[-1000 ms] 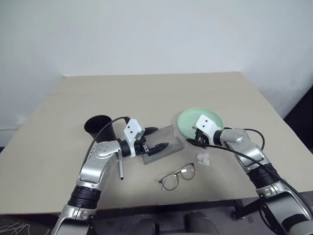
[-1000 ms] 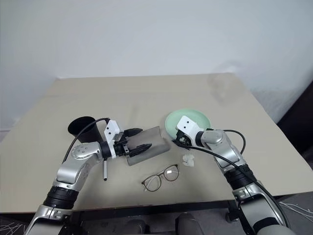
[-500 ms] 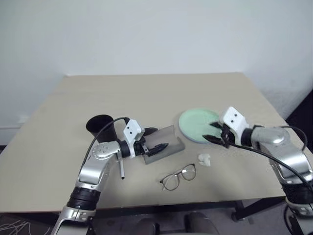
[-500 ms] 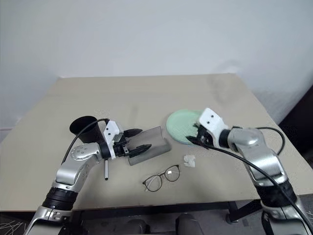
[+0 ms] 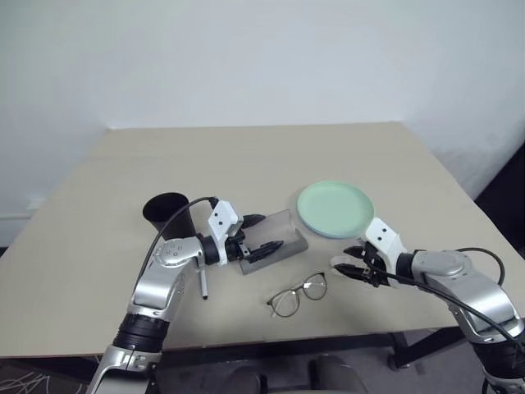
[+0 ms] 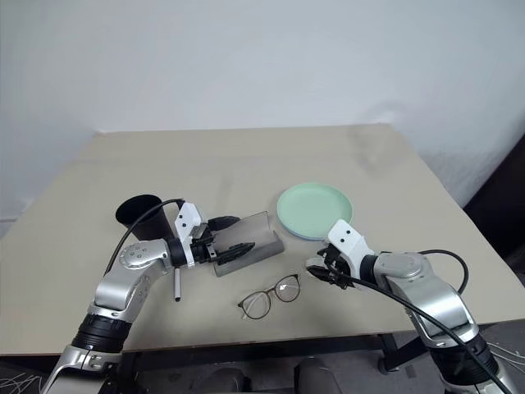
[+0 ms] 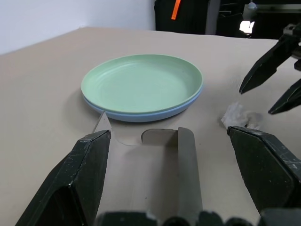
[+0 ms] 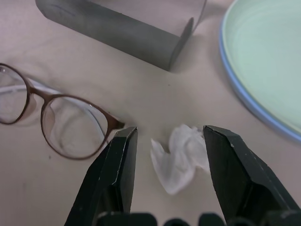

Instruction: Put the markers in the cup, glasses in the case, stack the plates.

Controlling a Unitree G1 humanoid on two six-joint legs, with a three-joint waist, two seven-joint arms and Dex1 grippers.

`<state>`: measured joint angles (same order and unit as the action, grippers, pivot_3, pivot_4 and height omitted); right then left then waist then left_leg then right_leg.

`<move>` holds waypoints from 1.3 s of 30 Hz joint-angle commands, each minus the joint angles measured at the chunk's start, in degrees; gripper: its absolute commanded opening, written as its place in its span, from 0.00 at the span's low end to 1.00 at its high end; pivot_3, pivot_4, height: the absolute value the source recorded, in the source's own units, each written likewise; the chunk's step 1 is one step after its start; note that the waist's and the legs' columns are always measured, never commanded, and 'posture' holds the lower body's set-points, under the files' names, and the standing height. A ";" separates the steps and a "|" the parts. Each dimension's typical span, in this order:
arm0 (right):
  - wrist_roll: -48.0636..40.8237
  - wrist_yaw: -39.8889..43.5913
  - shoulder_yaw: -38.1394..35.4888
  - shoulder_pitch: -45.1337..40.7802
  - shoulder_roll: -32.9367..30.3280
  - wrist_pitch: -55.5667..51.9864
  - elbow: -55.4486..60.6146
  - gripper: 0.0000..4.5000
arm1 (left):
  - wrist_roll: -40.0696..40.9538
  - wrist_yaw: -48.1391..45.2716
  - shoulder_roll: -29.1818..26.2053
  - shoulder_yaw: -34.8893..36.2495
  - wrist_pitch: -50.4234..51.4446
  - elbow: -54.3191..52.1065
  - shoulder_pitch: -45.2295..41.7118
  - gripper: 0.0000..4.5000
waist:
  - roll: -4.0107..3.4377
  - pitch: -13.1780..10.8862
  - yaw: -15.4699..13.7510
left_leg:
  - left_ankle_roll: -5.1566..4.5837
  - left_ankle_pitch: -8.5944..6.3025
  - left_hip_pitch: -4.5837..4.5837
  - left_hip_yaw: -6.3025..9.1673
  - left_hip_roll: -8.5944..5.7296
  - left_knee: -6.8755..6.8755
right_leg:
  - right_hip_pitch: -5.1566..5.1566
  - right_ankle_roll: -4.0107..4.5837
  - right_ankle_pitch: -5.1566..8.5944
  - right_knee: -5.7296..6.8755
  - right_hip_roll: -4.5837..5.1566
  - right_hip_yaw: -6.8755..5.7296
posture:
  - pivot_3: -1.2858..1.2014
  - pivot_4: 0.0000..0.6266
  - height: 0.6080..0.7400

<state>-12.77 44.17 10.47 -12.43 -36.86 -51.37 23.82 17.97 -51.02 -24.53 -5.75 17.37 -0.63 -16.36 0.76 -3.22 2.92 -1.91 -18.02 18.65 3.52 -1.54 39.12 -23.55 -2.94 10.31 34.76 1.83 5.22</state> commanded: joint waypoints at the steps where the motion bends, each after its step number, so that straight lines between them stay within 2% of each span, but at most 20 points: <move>1: 1.78 -2.85 0.56 -2.04 0.90 1.60 -2.83 0.53 | 0.28 0.02 -0.01 0.12 -0.33 -1.83 -1.02 0.94 | 0.01 0.01 -0.02 | 0.00 0.00 0.01 0.00 -0.01 -0.02 | -0.01 0.00 0.00 0.00 0.01 0.01 | 0.52 0.00 1.00; 10: 4.41 -3.01 2.81 -1.49 -0.79 3.74 -7.86 0.53 | 0.32 0.56 -0.19 0.40 -0.24 -2.49 -0.24 0.94 | 0.00 0.01 -0.29 | 0.01 -0.01 0.02 0.06 -0.03 -0.11 | -0.03 0.00 0.00 0.00 0.01 0.00 | 0.52 0.00 1.00; 13: 3.74 -2.25 2.96 -1.28 -1.35 3.56 -6.82 0.40 | 0.26 0.67 -0.20 0.28 -0.32 -2.54 -0.15 0.94 | 0.00 0.01 -0.29 | 0.01 -0.01 0.01 0.05 -0.03 -0.11 | -0.02 0.00 0.00 0.00 0.01 -0.01 | 0.52 0.00 1.00; 18: 2.77 -1.80 1.91 -1.77 -1.42 2.90 -5.33 0.04 | 0.30 0.63 -0.33 0.36 -0.36 -2.40 -0.29 0.94 | 0.01 0.00 -0.28 | 0.01 -0.01 0.00 0.04 -0.02 -0.08 | -0.01 0.00 0.00 0.00 0.00 -0.01 | 0.52 0.00 1.00; 19: 2.79 -1.86 1.68 -1.91 -1.49 2.91 -5.23 0.01 | 0.27 0.63 -0.35 0.35 -0.37 -2.37 -0.31 0.94 | 0.00 0.01 -0.29 | 0.01 -0.01 0.00 0.04 -0.02 -0.08 | -0.01 0.00 0.00 0.00 0.00 -0.01 | 0.52 0.00 1.00; 25: 1.06 -1.38 -1.48 -6.24 -1.01 4.39 -2.72 0.01 | 0.22 0.50 -0.54 0.33 -0.37 -2.10 -0.50 0.94 | -0.01 0.00 -0.20 | 0.01 -0.01 0.01 0.03 -0.02 -0.09 | -0.03 0.00 0.00 0.00 0.00 0.00 | 0.52 0.00 1.00; 29: 0.74 -2.33 -2.90 -14.08 0.38 5.06 -4.60 0.01 | 0.08 0.45 -0.71 0.36 -0.45 -1.70 -0.69 0.94 | -0.02 0.00 -0.23 | 0.01 -0.01 -0.02 0.02 0.01 -0.08 | -0.04 0.00 0.00 0.02 -0.02 -0.02 | 0.52 0.00 1.00; 31: 2.64 -3.67 -2.07 -18.07 1.35 6.91 -9.31 0.01 | -0.01 0.49 -0.69 0.37 -0.53 -1.34 -0.88 0.94 | -0.02 0.00 -0.22 | 0.02 -0.01 -0.02 0.04 0.02 -0.09 | -0.03 0.00 0.00 0.02 -0.02 -0.05 | 0.52 0.00 1.00; 39: 12.86 -9.14 4.53 -29.15 9.40 23.77 -44.66 0.01 | -0.54 0.74 0.31 -0.32 -0.98 -0.51 -1.96 0.94 | 0.01 0.02 -0.27 | 0.01 0.00 0.02 0.09 -0.07 -0.19 | -0.04 0.04 -0.04 -0.01 0.02 -0.01 | 0.52 0.00 1.00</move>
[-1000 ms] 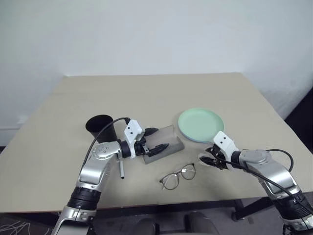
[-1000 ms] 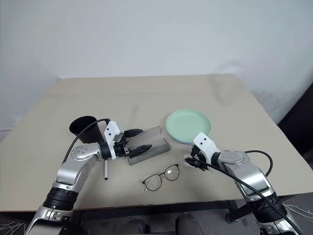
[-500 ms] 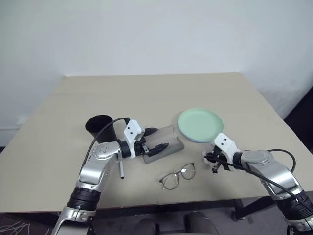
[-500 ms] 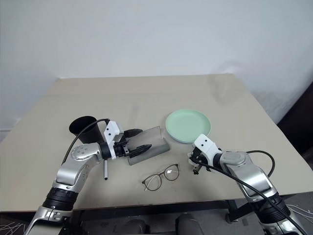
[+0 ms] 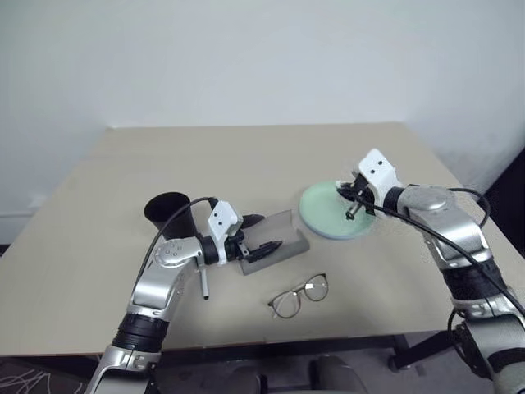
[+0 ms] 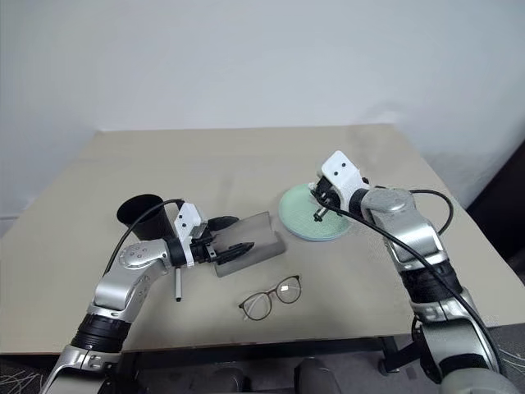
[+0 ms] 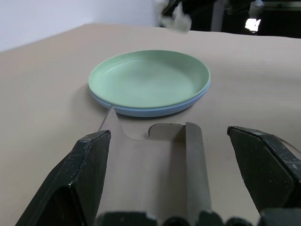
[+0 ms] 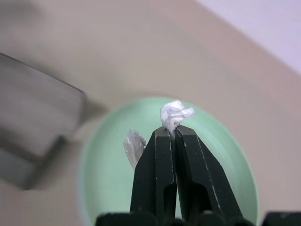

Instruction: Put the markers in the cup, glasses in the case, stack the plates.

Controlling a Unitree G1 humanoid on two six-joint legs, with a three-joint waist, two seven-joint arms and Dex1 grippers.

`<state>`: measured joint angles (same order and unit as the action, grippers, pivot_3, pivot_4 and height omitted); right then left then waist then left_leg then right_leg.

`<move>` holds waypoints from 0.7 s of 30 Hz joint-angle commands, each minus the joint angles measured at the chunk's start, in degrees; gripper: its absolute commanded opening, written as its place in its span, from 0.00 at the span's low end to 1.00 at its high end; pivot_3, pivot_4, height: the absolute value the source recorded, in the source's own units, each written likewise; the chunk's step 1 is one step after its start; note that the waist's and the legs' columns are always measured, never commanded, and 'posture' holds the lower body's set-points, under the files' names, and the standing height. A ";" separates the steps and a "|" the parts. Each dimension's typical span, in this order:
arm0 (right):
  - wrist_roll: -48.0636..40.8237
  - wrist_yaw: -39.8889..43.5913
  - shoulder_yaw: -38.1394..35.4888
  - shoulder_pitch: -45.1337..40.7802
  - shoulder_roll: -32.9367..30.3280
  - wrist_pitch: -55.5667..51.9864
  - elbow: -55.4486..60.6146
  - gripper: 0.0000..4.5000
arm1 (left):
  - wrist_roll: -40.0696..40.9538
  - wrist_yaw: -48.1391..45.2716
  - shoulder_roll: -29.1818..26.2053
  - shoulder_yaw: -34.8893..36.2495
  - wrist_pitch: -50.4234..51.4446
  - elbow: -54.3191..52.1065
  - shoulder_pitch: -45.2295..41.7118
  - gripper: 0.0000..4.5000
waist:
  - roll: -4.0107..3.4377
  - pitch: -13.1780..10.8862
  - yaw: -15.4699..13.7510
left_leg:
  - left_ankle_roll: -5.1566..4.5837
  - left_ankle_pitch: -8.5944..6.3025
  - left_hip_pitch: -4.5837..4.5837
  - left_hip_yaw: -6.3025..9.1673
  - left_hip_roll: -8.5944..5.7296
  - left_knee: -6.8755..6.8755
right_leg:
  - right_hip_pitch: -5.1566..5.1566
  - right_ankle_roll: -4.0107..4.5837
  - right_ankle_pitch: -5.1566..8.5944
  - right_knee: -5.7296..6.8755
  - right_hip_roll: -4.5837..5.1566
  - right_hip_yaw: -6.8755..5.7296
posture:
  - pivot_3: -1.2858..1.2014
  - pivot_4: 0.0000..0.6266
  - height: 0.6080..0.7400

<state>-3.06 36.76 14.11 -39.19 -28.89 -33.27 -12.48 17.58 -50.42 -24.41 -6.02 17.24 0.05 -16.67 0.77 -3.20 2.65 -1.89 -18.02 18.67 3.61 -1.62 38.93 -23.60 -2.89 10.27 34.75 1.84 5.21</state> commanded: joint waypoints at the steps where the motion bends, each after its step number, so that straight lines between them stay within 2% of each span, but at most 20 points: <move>1: 3.83 -1.62 1.15 -2.88 1.85 7.29 -10.68 0.01 | -0.14 0.16 0.14 0.03 -0.82 -1.36 -1.55 0.94 | -0.02 0.00 0.01 | 0.00 0.00 0.00 -0.01 0.00 -0.02 | -0.03 0.01 0.00 0.00 0.00 0.02 | 0.52 0.00 1.00; 2: 4.29 -1.38 1.24 -3.23 2.09 8.62 -12.21 0.01 | -0.10 0.17 0.08 0.11 -0.80 -1.53 -1.42 0.94 | -0.03 0.00 0.00 | 0.00 0.00 0.03 -0.02 -0.01 -0.08 | -0.08 0.03 -0.02 0.00 0.01 0.04 | 0.52 0.00 1.00; 3: 4.43 -1.01 1.08 -3.46 2.31 9.53 -13.25 0.10 | -0.05 0.24 -0.02 0.23 -0.76 -1.79 -1.18 0.94 | -0.04 0.00 0.00 | 0.00 0.00 0.08 -0.01 -0.02 -0.11 | -0.15 0.23 -0.14 0.01 0.02 0.05 | 0.52 0.00 1.00; 4: 4.30 -0.40 0.85 -3.61 2.45 10.05 -13.95 0.15 | -0.01 0.35 -0.14 0.36 -0.72 -2.05 -0.89 0.94 | -0.06 0.01 0.04 | 0.00 0.00 0.16 -0.01 -0.02 -0.14 | -0.25 0.29 -0.18 0.01 0.03 0.06 | 0.52 0.00 1.00; 8: 3.68 1.34 0.13 -3.39 2.61 10.86 -13.91 0.44 | 0.12 0.60 -0.34 0.49 -0.70 -2.49 -0.29 0.94 | -0.10 0.04 0.16 | 0.02 0.01 0.60 0.04 0.00 -0.12 | -0.77 0.44 -0.32 0.05 0.04 0.12 | 0.52 0.00 1.00; 14: 2.70 2.70 -1.94 -0.76 1.50 9.33 -5.71 0.88 | 0.05 0.46 -0.57 0.40 -0.67 -2.28 -0.64 0.94 | -0.11 0.04 0.30 | 0.02 0.01 0.70 0.02 0.03 -0.02 | -0.81 0.49 -0.36 0.08 0.02 0.03 | 0.52 0.00 1.00; 21: -3.14 8.10 -7.18 6.67 -4.34 1.75 13.86 0.88 | 0.12 -1.53 -2.44 0.02 -0.27 -1.95 -1.55 0.94 | -0.12 0.05 -0.06 | 0.01 0.01 0.84 0.07 0.00 0.14 | -0.81 0.47 -0.35 0.08 0.02 -0.09 | 0.52 0.00 1.00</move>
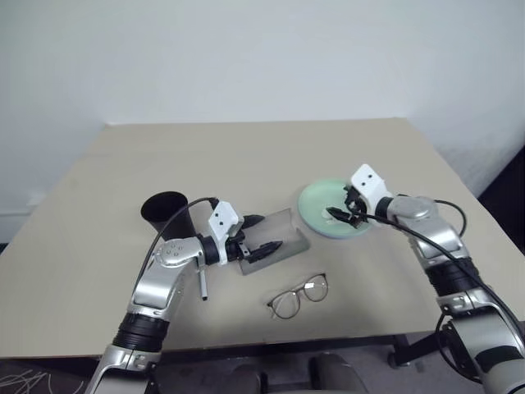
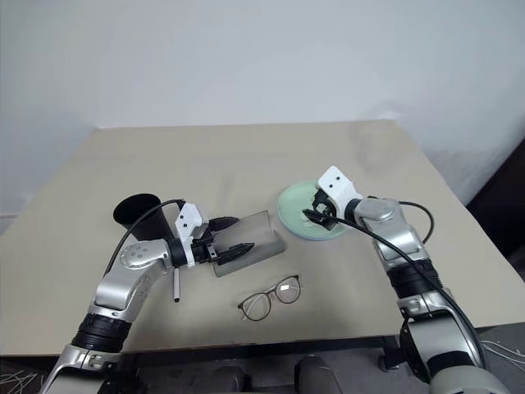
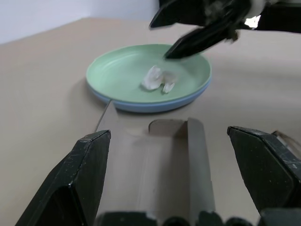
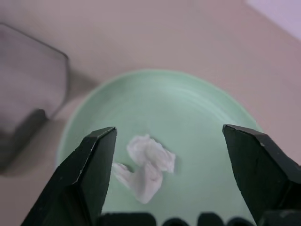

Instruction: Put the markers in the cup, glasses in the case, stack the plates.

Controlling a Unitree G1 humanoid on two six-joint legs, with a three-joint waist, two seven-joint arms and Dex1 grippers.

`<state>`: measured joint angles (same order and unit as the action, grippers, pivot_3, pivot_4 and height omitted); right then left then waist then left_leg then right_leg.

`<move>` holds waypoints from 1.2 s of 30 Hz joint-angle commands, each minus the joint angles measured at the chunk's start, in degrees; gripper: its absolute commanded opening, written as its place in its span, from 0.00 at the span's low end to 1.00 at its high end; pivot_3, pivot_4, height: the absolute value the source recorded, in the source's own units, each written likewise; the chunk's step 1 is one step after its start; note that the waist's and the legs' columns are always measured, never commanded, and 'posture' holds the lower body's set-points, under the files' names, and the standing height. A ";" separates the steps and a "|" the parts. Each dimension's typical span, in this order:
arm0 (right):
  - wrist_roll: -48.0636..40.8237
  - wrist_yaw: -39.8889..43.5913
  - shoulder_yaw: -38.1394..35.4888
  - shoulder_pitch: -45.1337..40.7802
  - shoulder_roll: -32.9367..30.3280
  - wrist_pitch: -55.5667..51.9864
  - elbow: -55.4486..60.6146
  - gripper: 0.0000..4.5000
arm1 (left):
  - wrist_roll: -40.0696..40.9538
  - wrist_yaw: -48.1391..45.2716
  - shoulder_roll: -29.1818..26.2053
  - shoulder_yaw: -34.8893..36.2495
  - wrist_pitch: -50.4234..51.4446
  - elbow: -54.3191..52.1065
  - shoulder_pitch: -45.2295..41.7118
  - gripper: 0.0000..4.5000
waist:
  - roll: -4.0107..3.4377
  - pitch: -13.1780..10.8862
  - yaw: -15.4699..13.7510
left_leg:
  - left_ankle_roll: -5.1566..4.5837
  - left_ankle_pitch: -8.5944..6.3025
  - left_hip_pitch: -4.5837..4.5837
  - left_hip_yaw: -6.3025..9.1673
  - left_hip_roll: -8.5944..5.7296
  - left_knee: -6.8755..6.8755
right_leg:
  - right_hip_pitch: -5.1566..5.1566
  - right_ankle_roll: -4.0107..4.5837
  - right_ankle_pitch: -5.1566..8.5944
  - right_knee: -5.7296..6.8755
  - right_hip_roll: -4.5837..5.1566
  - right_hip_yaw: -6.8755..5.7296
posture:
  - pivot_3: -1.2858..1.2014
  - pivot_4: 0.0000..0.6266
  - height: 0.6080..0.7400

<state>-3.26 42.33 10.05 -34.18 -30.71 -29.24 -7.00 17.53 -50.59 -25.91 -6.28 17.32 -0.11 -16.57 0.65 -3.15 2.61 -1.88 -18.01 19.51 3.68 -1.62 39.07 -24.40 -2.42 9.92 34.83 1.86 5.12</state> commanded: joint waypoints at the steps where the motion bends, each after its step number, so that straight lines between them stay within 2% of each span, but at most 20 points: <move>1: -4.19 4.28 -3.67 3.29 -4.07 -2.92 11.66 0.88 | 0.21 -2.07 -1.39 0.01 -0.15 -1.63 -2.04 0.94 | 0.00 0.00 -0.02 | 0.00 0.00 0.00 0.01 0.00 0.02 | 0.01 -0.01 0.00 0.00 0.00 -0.01 | 0.52 0.00 1.00; 7: -13.79 14.11 -6.12 12.23 -11.80 -7.13 27.56 0.88 | 0.84 -5.96 -3.20 -0.37 1.02 0.49 -5.69 0.94 | 0.01 0.00 0.01 | -0.01 0.00 -0.02 -0.02 0.02 0.10 | 0.09 -0.30 0.19 0.01 -0.01 -0.03 | 0.52 0.00 1.00; 11: -15.01 16.94 -3.92 15.77 -14.98 -7.49 31.90 0.88 | 0.35 -7.57 -3.68 -0.55 0.53 2.78 -7.46 0.94 | 0.02 -0.01 0.09 | -0.02 0.00 -0.07 -0.16 0.08 0.20 | 0.14 -0.32 0.19 0.02 -0.04 -0.01 | 0.52 0.00 1.00; 18: -11.65 19.88 2.51 14.54 -17.58 -3.13 32.60 0.88 | -0.39 -9.80 -4.21 -1.26 -0.02 5.13 -9.17 0.94 | 0.03 -0.01 0.01 | -0.02 0.01 -0.03 -0.16 0.09 0.39 | 0.14 -0.35 0.18 0.05 -0.06 -0.01 | 0.52 0.00 1.00; 23: -9.46 19.83 5.14 13.30 -17.14 -0.94 31.79 0.88 | -1.54 -11.83 -5.43 -2.38 0.59 5.64 -9.70 0.94 | 0.04 -0.01 0.00 | -0.02 0.01 -0.01 -0.14 0.07 0.41 | 0.13 -0.43 0.13 0.04 -0.04 -0.01 | 0.52 0.00 1.00; 36: -7.91 14.33 1.10 15.10 -15.84 -0.19 28.31 0.88 | -0.48 -22.23 -10.33 -7.84 9.49 2.00 -15.58 0.94 | 0.06 -0.02 0.01 | -0.02 0.00 0.01 -0.13 0.06 0.44 | 0.13 -0.43 0.12 0.06 -0.04 -0.02 | 0.52 0.00 1.00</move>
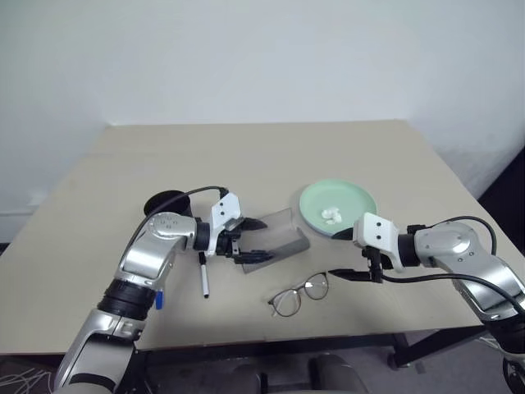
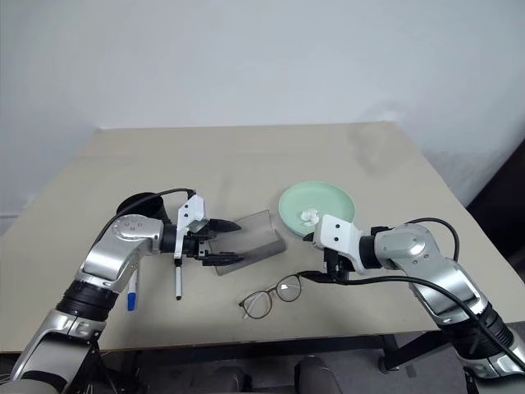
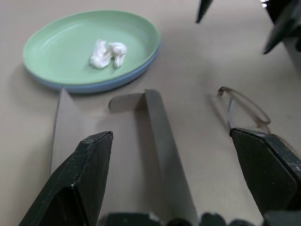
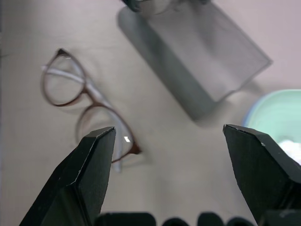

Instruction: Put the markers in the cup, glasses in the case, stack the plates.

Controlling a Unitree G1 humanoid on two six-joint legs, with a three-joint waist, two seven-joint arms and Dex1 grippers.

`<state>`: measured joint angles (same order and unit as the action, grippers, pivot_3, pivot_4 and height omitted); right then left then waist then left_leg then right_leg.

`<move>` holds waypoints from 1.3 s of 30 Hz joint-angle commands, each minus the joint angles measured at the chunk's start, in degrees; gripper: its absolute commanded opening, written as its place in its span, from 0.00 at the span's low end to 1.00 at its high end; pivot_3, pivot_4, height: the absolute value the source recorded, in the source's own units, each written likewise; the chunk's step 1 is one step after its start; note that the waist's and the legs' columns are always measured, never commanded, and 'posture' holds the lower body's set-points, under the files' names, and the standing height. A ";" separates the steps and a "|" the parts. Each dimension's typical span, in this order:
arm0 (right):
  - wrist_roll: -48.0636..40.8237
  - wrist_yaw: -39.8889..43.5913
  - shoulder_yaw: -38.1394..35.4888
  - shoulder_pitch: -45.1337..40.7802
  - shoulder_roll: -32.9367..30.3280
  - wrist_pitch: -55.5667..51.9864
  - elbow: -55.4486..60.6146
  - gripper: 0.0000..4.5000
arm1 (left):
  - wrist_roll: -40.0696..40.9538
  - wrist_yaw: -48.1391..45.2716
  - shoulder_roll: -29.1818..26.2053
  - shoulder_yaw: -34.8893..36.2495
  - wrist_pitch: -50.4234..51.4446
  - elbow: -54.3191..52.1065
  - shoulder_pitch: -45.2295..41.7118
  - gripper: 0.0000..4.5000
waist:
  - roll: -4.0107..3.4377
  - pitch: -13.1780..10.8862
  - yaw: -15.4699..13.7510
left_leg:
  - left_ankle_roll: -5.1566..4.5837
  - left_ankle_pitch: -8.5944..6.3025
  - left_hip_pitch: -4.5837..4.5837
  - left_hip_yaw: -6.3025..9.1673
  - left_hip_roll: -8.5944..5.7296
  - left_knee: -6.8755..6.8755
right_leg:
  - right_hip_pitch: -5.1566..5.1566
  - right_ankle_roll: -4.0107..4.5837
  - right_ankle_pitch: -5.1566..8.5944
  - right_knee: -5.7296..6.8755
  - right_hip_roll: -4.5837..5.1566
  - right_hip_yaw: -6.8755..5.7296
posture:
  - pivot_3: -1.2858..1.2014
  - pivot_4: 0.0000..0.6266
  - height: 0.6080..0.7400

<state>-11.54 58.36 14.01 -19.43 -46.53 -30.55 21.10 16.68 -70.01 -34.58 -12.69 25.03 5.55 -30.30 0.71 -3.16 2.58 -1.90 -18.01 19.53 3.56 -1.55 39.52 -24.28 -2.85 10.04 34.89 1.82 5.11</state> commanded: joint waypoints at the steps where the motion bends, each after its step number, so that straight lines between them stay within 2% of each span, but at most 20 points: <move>1: 0.43 -2.35 -3.19 0.71 0.11 1.04 0.17 0.88 | 0.07 -3.83 -2.40 -2.38 2.35 -4.88 -1.86 0.94 | 0.00 0.00 0.06 | 0.00 0.00 0.00 0.00 0.00 0.00 | 0.00 0.00 0.00 0.00 0.00 0.00 | 0.52 0.00 1.00; 7: 0.81 -5.27 -4.03 2.58 1.09 0.87 0.22 0.88 | 3.38 -4.60 -2.08 -5.34 12.18 -12.35 -2.35 0.94 | 0.00 0.00 0.03 | -0.01 -0.01 0.01 -0.02 0.00 -0.01 | 0.00 0.00 0.00 0.00 0.00 0.04 | 0.52 0.00 1.00; 16: 0.97 -7.24 -3.97 3.47 1.91 0.76 0.42 0.88 | 0.67 -1.19 0.50 -13.57 18.48 -15.77 -2.86 0.94 | 0.00 0.00 0.06 | -0.02 0.00 0.01 -0.04 0.01 0.14 | 0.03 0.00 0.00 0.06 -0.06 0.08 | 0.52 0.00 1.00; 21: 1.08 -7.73 -3.90 3.34 2.08 0.70 0.36 0.88 | -1.32 0.60 1.74 -17.29 20.11 -14.96 -3.64 0.94 | 0.00 0.00 0.04 | -0.02 0.00 0.00 -0.04 0.00 0.14 | 0.03 -0.01 0.00 0.07 -0.07 0.10 | 0.52 0.00 1.00; 33: 1.61 -9.09 -3.50 3.65 2.59 0.77 0.61 0.88 | -2.97 3.36 4.08 -19.68 23.53 -11.93 -5.77 0.94 | 0.00 0.00 0.04 | -0.02 0.00 0.01 -0.04 0.00 0.17 | 0.04 -0.01 0.00 0.07 -0.09 0.12 | 0.52 0.00 1.00; 34: 1.66 -9.16 -3.47 3.57 2.67 0.76 0.58 0.89 | -2.97 3.33 4.15 -19.79 23.58 -11.85 -5.81 0.86 | 0.00 0.00 0.04 | -0.02 0.00 0.01 -0.03 0.00 0.17 | 0.04 -0.01 0.00 0.07 -0.09 0.13 | 0.52 0.00 1.00; 35: 1.72 -9.21 -3.46 3.53 2.76 0.76 0.54 0.89 | -2.94 3.32 4.17 -19.84 23.59 -11.76 -5.87 0.82 | 0.00 0.00 0.04 | -0.02 0.00 0.01 -0.03 0.00 0.17 | 0.04 -0.01 0.00 0.07 -0.09 0.12 | 0.52 0.00 1.00; 37: 1.90 -9.31 -3.46 3.45 2.94 0.81 0.42 0.89 | -3.15 3.34 4.18 -20.09 23.48 -11.39 -6.11 0.68 | 0.00 0.00 0.04 | -0.02 0.00 0.01 -0.03 0.00 0.17 | 0.04 -0.01 0.00 0.08 -0.09 0.13 | 0.52 0.00 1.00; 39: 2.00 -9.39 -3.46 3.44 3.07 0.89 0.38 0.89 | -3.64 3.40 4.19 -20.49 23.31 -10.89 -6.46 0.51 | 0.00 0.00 0.04 | -0.02 0.00 0.00 -0.04 0.00 0.17 | 0.04 -0.01 0.00 0.09 -0.09 0.13 | 0.52 0.00 1.00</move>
<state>-9.84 49.54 11.95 -15.10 -43.62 -30.50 20.79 13.64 -66.63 -30.49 -33.00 48.74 -5.20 -34.79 0.71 -3.16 2.61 -1.92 -18.00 19.53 3.52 -1.56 39.69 -24.24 -2.86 10.04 34.98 1.73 5.23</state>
